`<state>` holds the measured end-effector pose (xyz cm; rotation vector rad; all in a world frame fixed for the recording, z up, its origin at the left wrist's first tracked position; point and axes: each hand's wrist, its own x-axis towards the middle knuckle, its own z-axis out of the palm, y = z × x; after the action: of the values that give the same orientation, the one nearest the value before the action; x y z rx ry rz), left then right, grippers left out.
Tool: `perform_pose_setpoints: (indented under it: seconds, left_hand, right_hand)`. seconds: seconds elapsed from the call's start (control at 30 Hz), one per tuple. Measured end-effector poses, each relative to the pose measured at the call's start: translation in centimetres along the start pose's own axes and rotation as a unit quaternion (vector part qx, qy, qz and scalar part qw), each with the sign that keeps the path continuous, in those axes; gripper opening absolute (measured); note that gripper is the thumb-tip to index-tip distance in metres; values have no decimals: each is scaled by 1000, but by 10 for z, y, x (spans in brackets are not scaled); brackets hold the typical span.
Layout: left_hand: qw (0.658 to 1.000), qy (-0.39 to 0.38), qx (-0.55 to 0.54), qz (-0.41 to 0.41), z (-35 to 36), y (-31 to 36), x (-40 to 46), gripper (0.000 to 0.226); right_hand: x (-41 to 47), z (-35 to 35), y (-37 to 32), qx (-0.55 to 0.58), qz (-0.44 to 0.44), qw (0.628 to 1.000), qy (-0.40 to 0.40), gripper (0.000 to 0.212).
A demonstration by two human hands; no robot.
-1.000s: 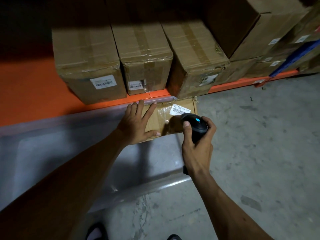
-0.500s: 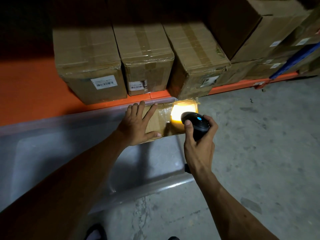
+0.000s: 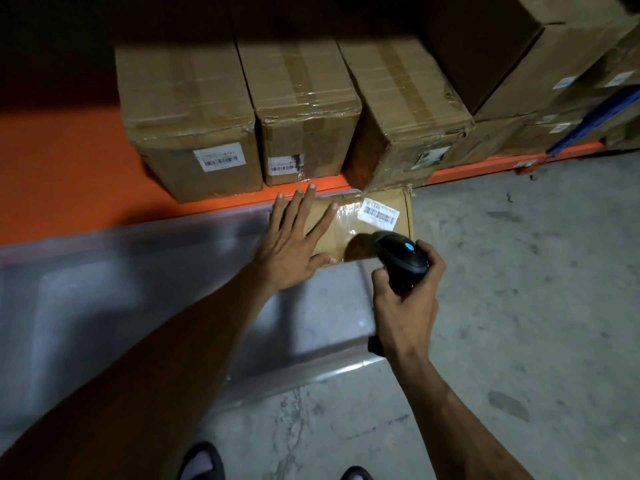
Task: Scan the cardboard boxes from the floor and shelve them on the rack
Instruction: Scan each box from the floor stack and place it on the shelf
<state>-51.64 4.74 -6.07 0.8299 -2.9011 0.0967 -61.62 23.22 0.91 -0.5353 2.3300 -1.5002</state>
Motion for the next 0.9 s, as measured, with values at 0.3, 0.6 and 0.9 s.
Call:
perform_pose_setpoints:
  seconds: [0.3,0.6,0.9]
  left_hand:
    - [999,10,-29,-39,7,-13,23,93]
    - [993,88,60,-48,33,-24,41,84]
    - [983,161,89,-21,53,-30,40,78]
  right_hand:
    - [-29,55,113,-152,93,981,-75,64]
    - [16,133,218,-242,110,945,-193,63]
    - [52,184,295,-229,109,949,-187,53]
